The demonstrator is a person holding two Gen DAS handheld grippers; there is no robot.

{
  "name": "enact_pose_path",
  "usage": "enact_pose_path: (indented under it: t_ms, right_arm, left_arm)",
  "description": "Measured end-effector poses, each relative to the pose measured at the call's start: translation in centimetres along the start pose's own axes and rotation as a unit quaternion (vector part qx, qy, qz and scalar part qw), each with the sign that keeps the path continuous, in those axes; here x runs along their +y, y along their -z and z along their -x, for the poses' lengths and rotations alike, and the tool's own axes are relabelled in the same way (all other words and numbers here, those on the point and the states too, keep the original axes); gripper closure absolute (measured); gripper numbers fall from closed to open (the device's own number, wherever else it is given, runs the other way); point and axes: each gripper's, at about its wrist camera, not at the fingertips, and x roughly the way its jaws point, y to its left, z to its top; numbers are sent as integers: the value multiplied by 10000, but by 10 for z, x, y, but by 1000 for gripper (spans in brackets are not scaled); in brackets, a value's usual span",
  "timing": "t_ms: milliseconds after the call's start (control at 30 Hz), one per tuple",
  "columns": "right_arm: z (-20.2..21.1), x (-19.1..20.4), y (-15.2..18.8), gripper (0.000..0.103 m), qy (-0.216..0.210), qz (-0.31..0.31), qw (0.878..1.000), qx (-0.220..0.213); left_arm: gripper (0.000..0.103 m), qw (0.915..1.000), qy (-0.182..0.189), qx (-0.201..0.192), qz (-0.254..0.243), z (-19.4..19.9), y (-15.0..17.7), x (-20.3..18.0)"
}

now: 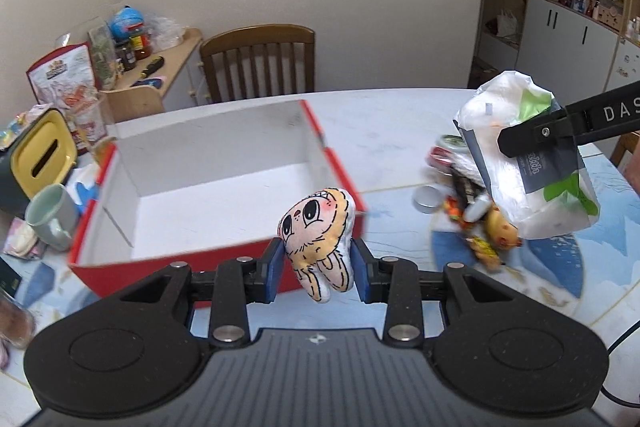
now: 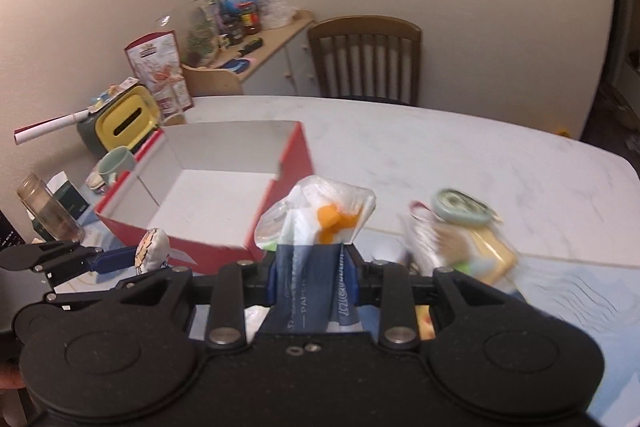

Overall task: Organize objects
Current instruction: 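Carry the plush and the plastic bag over into the red box with both tools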

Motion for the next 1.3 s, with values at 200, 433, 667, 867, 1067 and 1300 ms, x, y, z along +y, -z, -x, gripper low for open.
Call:
enact_pose_path:
  t_ms: [200,433,667,867,1067,1300]
  right_arm:
    - [-28,36,-23,73,-70,212,9997,38]
    - [-63,76,-46,73,-164,426,9989,94]
    - [-100,104,-68,72,-158,555,9982,128]
    - [-142,119,-72,72,-27,649,9975,290]
    - [-183,127,-68,72,210,762,9954,538]
    - [-220,129,-61,72,300,764,9912,1042]
  left_arm:
    - [68,9999,-112,97,17,-10,-8,45]
    - [68,9994,-174,303,-13,-30,-24,97]
    - [68,9982,-216,536,-135,-60,-37,135]
    - [68,9961,-203,860,-17,-98,-44,160]
    - [68,9929,-114,1185,-79,-134,-48,170]
    - [68,9877,76,1499,-438,-167,-52,162]
